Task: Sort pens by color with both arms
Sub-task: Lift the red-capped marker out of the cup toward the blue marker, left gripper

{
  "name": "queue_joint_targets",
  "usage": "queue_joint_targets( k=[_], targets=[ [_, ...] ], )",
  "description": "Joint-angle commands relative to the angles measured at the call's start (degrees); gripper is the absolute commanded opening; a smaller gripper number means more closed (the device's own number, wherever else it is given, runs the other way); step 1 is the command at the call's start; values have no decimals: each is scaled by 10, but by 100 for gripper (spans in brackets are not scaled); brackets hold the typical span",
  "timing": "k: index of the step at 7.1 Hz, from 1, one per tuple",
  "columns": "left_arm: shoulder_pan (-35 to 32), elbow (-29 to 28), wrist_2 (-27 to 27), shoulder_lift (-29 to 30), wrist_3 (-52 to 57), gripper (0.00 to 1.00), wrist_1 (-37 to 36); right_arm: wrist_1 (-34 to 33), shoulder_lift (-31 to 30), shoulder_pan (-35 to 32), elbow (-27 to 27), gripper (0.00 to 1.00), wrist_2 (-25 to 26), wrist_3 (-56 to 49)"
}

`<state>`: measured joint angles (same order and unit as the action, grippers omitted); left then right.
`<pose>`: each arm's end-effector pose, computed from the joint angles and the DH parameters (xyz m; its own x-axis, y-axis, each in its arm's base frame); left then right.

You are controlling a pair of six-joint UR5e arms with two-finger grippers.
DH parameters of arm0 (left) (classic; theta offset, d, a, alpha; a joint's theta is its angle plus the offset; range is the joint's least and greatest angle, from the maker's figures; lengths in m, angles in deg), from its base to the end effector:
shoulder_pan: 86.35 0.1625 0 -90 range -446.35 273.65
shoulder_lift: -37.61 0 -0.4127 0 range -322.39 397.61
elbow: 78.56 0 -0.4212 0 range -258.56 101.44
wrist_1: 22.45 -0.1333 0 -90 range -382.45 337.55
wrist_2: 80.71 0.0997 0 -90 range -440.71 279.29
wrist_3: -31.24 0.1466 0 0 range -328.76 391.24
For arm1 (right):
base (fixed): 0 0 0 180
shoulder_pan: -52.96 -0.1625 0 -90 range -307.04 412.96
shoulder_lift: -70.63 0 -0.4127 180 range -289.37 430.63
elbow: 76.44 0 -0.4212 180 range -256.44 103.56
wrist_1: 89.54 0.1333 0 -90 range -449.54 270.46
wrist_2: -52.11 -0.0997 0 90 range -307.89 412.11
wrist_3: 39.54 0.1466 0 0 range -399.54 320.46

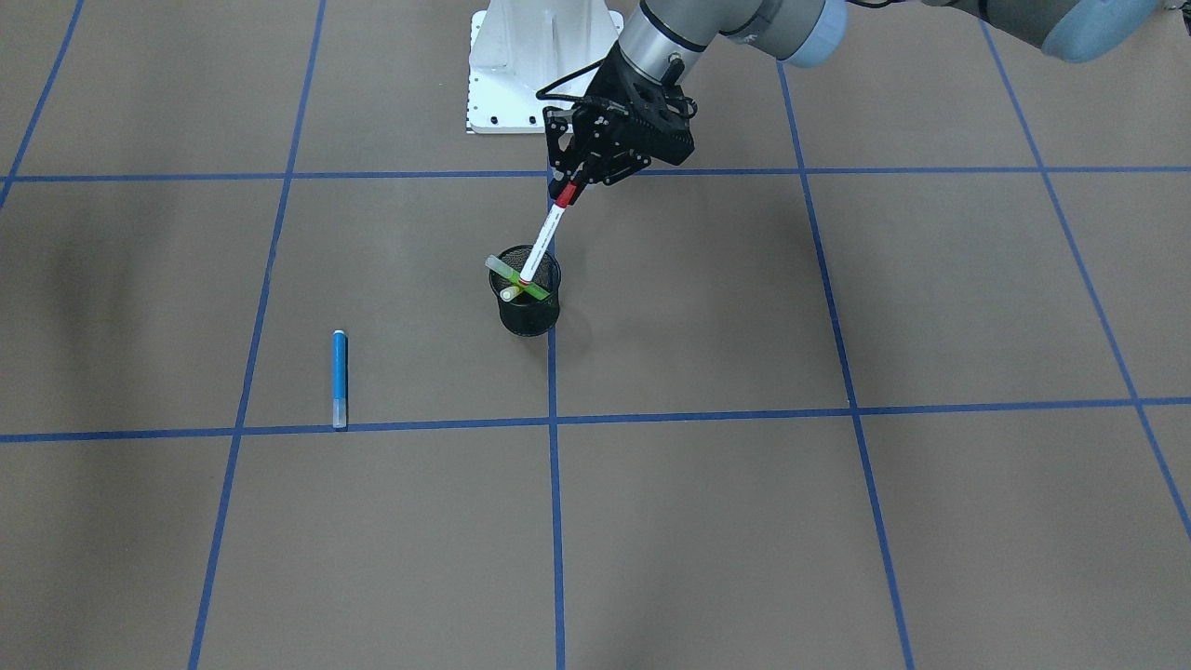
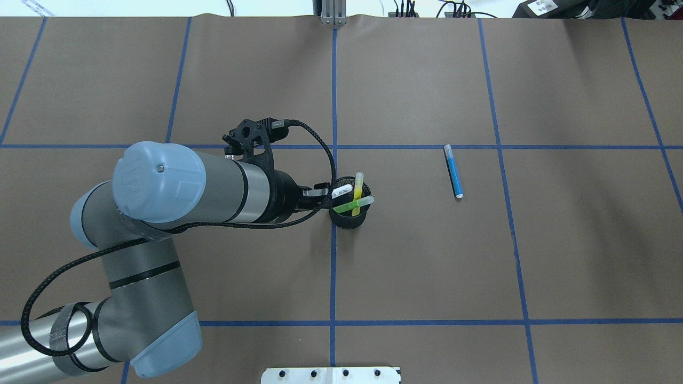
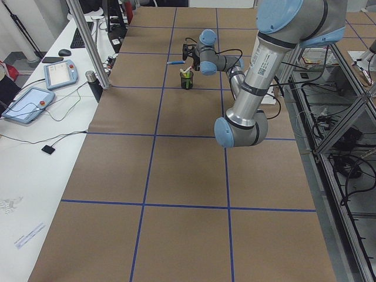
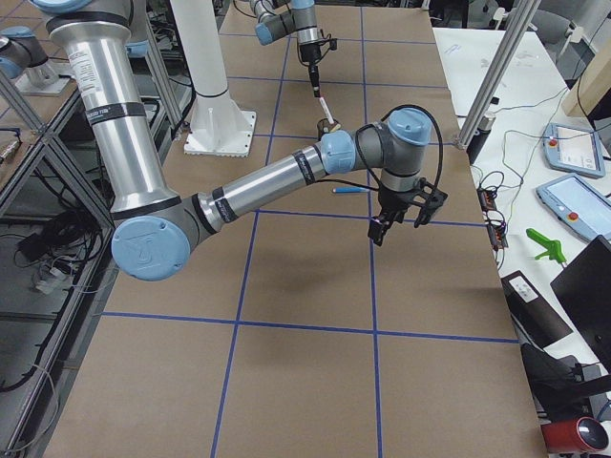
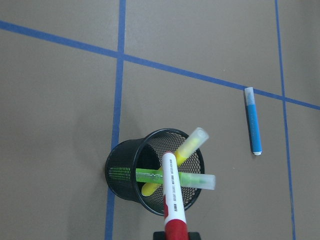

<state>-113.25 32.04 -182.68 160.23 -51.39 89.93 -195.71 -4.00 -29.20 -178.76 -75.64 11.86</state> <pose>0.5227 -0.3806 0.1118 0.2537 0.0120 -0.9672 0.2328 0.9698 0.0731 -0.0391 -0.6035 0.4584 0.5827 0.6158 0.5303 -0.5157 0.7845 -0.3442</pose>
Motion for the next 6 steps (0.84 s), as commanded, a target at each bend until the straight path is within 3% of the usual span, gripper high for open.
queue_joint_targets(
  k=[1,6],
  targets=[
    [-5,6,22,12,3,0,-7,1,12,3,-24,100,-1,3],
    [1,-106,170,114,2,0,-7,0,141,139,-21,99,-22,88]
  ],
)
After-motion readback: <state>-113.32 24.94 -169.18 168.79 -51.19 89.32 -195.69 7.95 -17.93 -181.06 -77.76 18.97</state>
